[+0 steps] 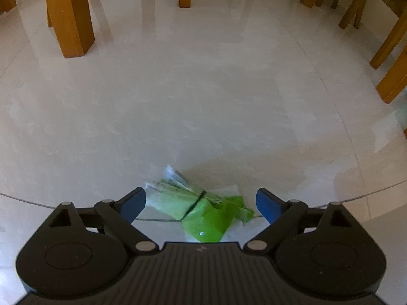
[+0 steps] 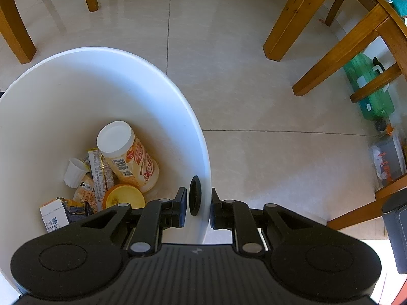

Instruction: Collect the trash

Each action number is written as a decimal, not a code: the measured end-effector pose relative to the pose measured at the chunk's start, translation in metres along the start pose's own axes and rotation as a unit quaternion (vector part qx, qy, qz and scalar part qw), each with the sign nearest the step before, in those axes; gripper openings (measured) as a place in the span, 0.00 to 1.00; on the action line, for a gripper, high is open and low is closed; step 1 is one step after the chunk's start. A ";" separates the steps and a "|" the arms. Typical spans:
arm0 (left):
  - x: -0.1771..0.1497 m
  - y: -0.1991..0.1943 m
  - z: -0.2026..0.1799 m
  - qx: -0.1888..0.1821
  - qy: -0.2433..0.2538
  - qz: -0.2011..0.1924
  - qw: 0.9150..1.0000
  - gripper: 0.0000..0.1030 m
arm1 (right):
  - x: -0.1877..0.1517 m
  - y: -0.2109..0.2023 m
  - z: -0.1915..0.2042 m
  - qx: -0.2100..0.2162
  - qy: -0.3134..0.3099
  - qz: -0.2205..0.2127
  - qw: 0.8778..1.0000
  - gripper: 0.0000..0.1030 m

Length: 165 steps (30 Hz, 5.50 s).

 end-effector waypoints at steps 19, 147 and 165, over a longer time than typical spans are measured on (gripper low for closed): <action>-0.018 0.006 0.007 -0.019 0.074 -0.002 0.997 0.78 | 0.000 0.001 0.001 0.001 0.004 0.001 1.000 0.20; -0.067 -0.379 -0.115 0.069 0.129 0.013 0.989 0.99 | -0.093 -0.160 0.008 0.094 0.097 -0.014 0.991 1.00; -0.066 -0.382 -0.120 0.069 0.126 0.011 0.990 0.99 | -0.092 -0.163 -0.002 0.109 0.108 -0.019 0.988 1.00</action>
Point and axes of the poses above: each gripper's, at about its wrist camera, not at the fingertips, and y roughly the way its jaws point, z to its left, x to its top, the point moved 1 cm from there along y, roughly the way its jaws point, and after that the axes turned 1 degree about -x, right-handed, at the moved point
